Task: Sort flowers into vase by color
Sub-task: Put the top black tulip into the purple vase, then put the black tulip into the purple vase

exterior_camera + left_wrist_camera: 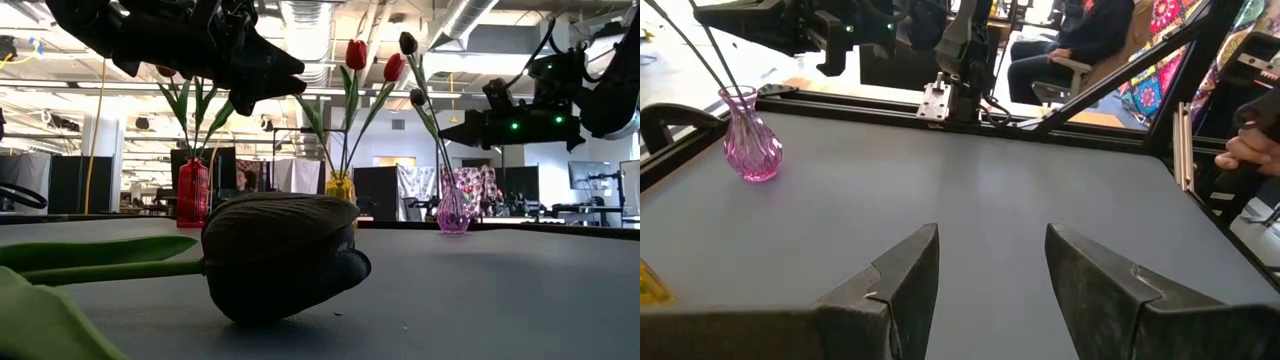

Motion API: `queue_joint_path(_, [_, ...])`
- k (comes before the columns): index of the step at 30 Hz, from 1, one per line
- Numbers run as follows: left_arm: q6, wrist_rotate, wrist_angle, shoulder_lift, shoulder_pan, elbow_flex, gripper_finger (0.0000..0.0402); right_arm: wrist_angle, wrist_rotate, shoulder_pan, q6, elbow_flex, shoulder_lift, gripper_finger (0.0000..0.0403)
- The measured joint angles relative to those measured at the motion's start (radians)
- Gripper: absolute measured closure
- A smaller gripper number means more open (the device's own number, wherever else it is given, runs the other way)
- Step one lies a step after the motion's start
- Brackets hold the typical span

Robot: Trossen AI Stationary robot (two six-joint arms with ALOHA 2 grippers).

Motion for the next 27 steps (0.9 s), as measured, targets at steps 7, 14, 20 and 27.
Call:
queue_joint_path(7, [0.000,0.000,0.000,0.000,0.000,0.000,0.0229,-0.002,0.000,0.000,0.000,0.000,0.000,0.0354])
queue_joint_path(14, [-0.015,0.001,-0.004,0.000,0.000,0.000,0.0229,-0.003,0.000,0.000,0.000,0.000,0.000,0.0337])
queue_joint_path(20, [-0.036,0.026,-0.006,0.000,0.000,0.000,0.0229,-0.059,0.000,0.000,-0.001,0.000,0.000,0.0318])
queue_joint_path(27, [-0.052,0.052,-0.016,0.000,0.000,0.000,0.0229,-0.138,0.000,0.000,-0.008,0.000,0.000,0.0268])
